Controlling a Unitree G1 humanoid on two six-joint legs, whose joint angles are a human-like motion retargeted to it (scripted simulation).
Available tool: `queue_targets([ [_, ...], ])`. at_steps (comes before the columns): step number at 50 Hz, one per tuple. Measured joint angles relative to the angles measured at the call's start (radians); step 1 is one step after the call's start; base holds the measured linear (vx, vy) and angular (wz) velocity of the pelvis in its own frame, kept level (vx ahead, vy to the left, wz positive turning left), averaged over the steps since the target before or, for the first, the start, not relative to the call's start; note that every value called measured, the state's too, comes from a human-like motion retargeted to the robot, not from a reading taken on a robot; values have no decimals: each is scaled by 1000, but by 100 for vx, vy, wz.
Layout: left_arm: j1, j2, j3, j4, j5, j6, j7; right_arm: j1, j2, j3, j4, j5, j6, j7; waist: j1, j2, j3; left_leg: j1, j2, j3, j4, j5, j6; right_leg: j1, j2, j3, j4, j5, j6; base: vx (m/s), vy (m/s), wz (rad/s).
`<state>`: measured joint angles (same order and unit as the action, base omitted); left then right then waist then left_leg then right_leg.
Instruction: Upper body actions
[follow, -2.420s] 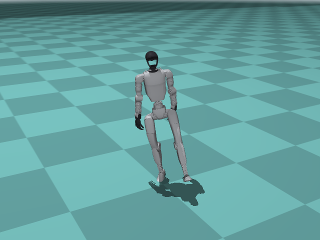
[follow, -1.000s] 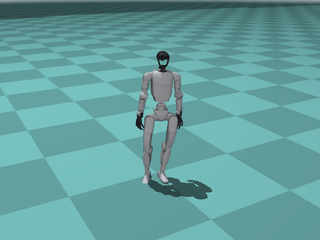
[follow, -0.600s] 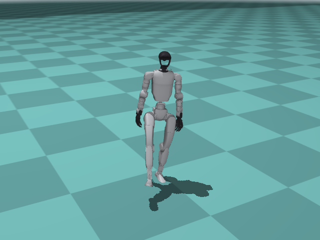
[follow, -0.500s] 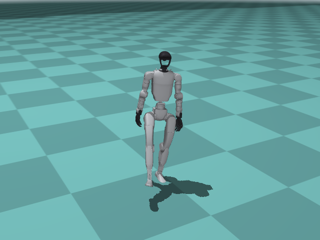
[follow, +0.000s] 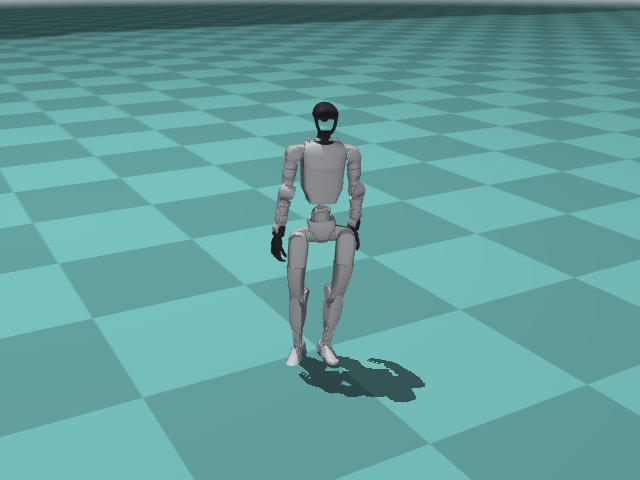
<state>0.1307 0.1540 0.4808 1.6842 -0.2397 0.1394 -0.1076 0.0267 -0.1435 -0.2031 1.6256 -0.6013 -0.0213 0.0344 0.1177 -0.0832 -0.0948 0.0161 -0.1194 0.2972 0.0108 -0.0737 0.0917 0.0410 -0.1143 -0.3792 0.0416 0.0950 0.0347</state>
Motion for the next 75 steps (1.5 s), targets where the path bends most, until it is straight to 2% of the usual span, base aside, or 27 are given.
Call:
queue_targets([
  [2, -5, -6, 13, -2, -11, -1, 7, -14, 6, 7, -13, -21, 1, 6, 17, 9, -13, -11, 20, 23, -7, 0, -11, -48, 0, 52, 12, 14, 12, -29, -11, -66],
  [7, -17, -47, 37, -52, -63, -28, -9, -43, 16, 35, -53, -45, -7, 18, -19, 25, -6, -15, 41, 44, -25, 12, -29, -78, 25, 52, 14, 11, -16, -29, -14, -16],
  [12, -66, -56, -2, -71, -57, -35, -8, -35, 13, 42, -63, -40, -16, 24, -79, 46, -6, -27, 60, 13, -25, 24, -43, -76, 40, 32, 8, 1, -26, -23, -7, 30],
  [20, -120, -58, -53, -144, -41, -52, 16, -14, -5, 28, 4, -32, 15, 4, -81, 70, -8, -28, 96, 20, -35, 37, -80, -97, 65, 37, 25, -13, -49, -23, -4, -4],
  [28, -111, -15, -47, -127, -36, -19, 26, 20, -13, 18, 43, -89, 17, -27, -165, 87, -28, -48, 144, -25, -5, 42, -130, -88, 111, 44, 22, -61, -70, -29, -2, 28],
  [33, -58, 9, -32, -133, -2, 11, 9, 40, -31, -14, 74, -93, 42, -41, -197, 77, -40, -122, 184, -24, 157, 58, -167, -95, 116, 84, 23, -77, -66, -35, 3, 14],
  [35, -45, 11, -32, -131, 3, 20, 11, 47, -41, -34, 74, -69, 47, -47, -187, 56, -29, -191, 177, -60, 279, 55, -157, -93, 89, 102, 23, -71, -62, -30, 10, -12],
  [37, -36, 8, -34, -133, 13, 29, 2, 53, -54, -43, 74, -29, 47, -49, -164, 63, 1, -246, 171, -83, 289, 46, -184, -78, 89, 100, 25, -69, -65, -31, 13, -23],
  [40, -22, -1, -39, -149, 29, 31, -14, 53, -72, -42, 74, 9, 51, -58, -118, 74, 69, -349, 175, -70, 198, 19, -191, -47, 91, 93, 48, -79, -73, -35, 10, -33],
  [43, -13, -10, -54, -169, 34, 31, -17, 40, -88, -21, 74, 9, 52, -63, -7, 68, 169, -487, 209, -40, 102, -9, -212, -19, 73, 121, 91, -80, -85, -32, 3, -94],
  [45, -17, -16, -63, -175, 34, 36, -24, 21, -93, -10, 73, -7, 53, -64, 80, 49, 240, -602, 232, -82, 64, -10, -217, 0, 44, 133, 109, -77, -102, -30, -3, -127],
  [48, -17, -28, -68, -165, 28, 38, -48, -4, -90, 5, 40, -32, 48, -58, 232, 19, 352, -745, 318, -110, 9, 11, -217, 6, -8, 199, 157, -74, -117, -27, -4, -155],
  [52, 18, -50, -65, -127, 27, 47, -101, -43, -71, 0, -38, -86, 37, -42, 359, -4, 492, -848, 462, -45, -51, 41, -219, 27, -78, 290, 229, -89, -121, -15, 0, -145],
  [56, 85, -63, -30, -92, 69, 74, -155, -66, -39, 39, -84, -86, 10, -36, 392, -58, 545, -859, 544, -28, -86, 54, -205, 7, -129, 401, 314, -129, -133, 0, 11, -116],
  [59, 120, -75, -5, -85, 87, 84, -161, -73, -24, 67, -83, -67, 6, -18, 367, -73, 534, -842, 550, -48, -79, 56, -202, -7, -131, 431, 343, -143, -135, -4, 10, -28],
  [62, 122, -78, 1, -85, 81, 92, -152, -60, -20, 65, -75, -68, 8, -4, 333, -43, 488, -820, 535, -65, -37, 48, -214, -11, -94, 417, 320, -131, -132, -10, 5, 35],
  [68, 81, -67, -23, -98, 47, 85, -99, -14, -43, 13, -14, -79, 27, -27, 244, 41, 340, -717, 432, -85, 67, 28, -220, -37, -8, 341, 216, -86, -118, -12, 7, 84],
  [72, 79, -59, -22, -119, 36, 76, -61, 22, -59, -9, 25, -75, 46, -37, 126, 81, 235, -593, 339, -121, 106, 40, -220, -55, 41, 286, 165, -81, -119, 2, 7, 98],
  [75, 74, -51, -19, -130, 29, 75, -42, 46, -67, -21, 42, -65, 56, -50, 27, 110, 181, -480, 279, -138, 123, 57, -214, -60, 70, 238, 135, -83, -118, 5, -1, 102],
])
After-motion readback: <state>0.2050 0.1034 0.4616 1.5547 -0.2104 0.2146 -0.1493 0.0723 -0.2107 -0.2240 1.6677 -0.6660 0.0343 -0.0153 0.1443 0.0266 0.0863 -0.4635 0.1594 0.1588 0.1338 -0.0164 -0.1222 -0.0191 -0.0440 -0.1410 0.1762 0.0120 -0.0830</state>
